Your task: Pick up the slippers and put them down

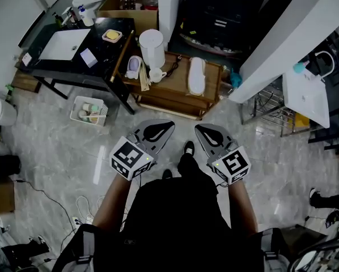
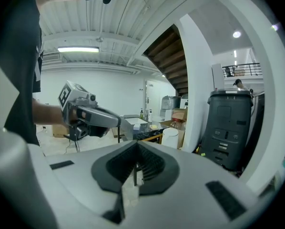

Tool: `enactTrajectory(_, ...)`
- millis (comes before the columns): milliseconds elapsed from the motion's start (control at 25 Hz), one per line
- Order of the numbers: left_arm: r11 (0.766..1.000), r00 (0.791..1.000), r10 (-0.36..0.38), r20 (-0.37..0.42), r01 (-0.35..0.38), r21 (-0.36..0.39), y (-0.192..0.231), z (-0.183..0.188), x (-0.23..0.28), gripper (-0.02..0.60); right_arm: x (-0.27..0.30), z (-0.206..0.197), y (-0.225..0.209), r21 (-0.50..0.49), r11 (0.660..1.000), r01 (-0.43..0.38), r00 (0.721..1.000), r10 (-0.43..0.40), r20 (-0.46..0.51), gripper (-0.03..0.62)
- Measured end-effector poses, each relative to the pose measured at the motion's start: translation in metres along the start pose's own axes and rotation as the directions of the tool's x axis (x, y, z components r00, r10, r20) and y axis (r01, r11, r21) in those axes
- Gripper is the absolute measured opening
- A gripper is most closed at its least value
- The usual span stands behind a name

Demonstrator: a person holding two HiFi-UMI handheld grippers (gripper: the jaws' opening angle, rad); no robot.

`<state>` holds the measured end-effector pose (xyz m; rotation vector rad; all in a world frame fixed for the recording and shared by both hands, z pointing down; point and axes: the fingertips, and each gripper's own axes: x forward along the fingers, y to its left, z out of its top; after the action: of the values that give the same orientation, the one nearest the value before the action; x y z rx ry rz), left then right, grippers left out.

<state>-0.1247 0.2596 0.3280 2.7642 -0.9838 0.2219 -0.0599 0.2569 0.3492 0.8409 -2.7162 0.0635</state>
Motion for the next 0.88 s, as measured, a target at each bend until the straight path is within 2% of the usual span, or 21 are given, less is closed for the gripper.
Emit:
enactTrajectory(360, 1.0, 0.999, 0.023, -0.026, -0.023, -0.014, 0.025, 0.012, 0.058, 0.012, 0.01, -0.016, -0.072, 0.052, 0.999, -0.01, 1.0, 0.011, -0.025, 0.008)
enactTrajectory(880, 0.99, 0.989, 0.139, -0.057, -0.141, -0.033, 0.065, 0.036, 0.138, 0.012, 0.034, -0.024, -0.158, 0.07, 0.986, -0.15, 0.988, 0.152, -0.024, 0.008)
